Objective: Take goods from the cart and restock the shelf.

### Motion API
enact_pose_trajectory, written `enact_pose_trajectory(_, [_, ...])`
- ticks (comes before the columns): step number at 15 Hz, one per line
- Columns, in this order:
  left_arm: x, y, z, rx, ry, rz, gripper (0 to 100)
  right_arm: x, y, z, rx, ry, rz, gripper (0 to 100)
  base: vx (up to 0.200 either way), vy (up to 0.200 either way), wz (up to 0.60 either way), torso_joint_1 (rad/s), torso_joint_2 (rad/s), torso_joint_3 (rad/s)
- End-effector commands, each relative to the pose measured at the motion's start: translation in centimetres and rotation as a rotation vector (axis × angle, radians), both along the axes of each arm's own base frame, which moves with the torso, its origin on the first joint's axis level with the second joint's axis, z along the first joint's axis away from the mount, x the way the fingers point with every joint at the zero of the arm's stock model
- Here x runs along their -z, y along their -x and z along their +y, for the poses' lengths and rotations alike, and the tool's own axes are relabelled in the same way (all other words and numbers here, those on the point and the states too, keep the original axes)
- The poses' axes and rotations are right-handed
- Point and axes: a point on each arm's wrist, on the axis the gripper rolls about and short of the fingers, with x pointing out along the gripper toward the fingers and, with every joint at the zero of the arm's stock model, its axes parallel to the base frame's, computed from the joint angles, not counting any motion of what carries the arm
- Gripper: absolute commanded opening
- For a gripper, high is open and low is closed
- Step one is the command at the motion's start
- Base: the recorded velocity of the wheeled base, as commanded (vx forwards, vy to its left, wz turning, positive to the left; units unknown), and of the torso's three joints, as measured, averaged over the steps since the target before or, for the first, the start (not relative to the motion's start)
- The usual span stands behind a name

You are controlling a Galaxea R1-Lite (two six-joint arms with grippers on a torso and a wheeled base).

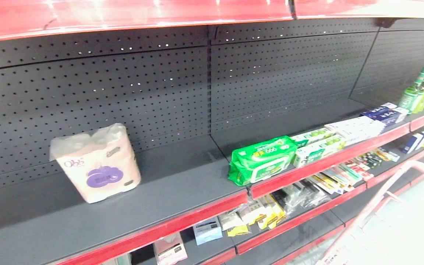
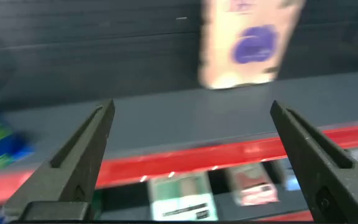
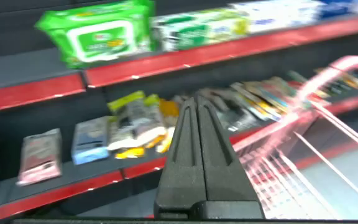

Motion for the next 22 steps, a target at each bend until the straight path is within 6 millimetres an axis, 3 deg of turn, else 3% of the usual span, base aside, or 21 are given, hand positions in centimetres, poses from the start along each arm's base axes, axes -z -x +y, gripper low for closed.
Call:
enact_pose_trajectory(1, [0.0, 0.0, 0.0, -0.001, -0.001, 0.001, 100, 0.0, 0.0, 0.0, -0.001, 0.001, 0.000, 0, 0.000, 0.000, -0.60, 0.002, 0.00, -0.002])
enact_pose_trajectory(10, [0.0, 0.0, 0.0, -0.001, 0.001, -0.001, 100, 0.0, 0.0, 0.0, -0.001, 0.001, 0.000, 0, 0.000, 0.000, -0.60, 0.004, 0.00, 0.003])
enact_pose_trajectory(19, [0.0, 0.0, 0.0, -0.001, -0.001, 0.001, 100, 0.0, 0.0, 0.0, -0.001, -0.007, -0.001, 0, 0.000, 0.000, 0.00, 0.000, 0.00, 0.000])
enact_pose_trajectory(20, [0.0, 0.0, 0.0, -0.001, -0.001, 0.001, 100, -2.0, 0.3, 0.0, -0.033, -0.014, -0.045, 0, 0.000, 0.000, 0.00, 0.000, 0.00, 0.000])
enact_pose_trajectory(21, [0.0, 0.0, 0.0, -0.001, -0.001, 0.001, 100, -7.6, -0.5, 0.0, -0.075, -0.088, -0.036, 0, 0.000, 0.000, 0.00, 0.000, 0.00, 0.000])
enact_pose_trajectory(22, [0.0, 0.0, 0.0, -0.001, -0.001, -0.001, 100, -14.3, -2.7, 0.0, -0.034, -0.249, -0.034, 0, 0.000, 0.000, 0.00, 0.000, 0.00, 0.000])
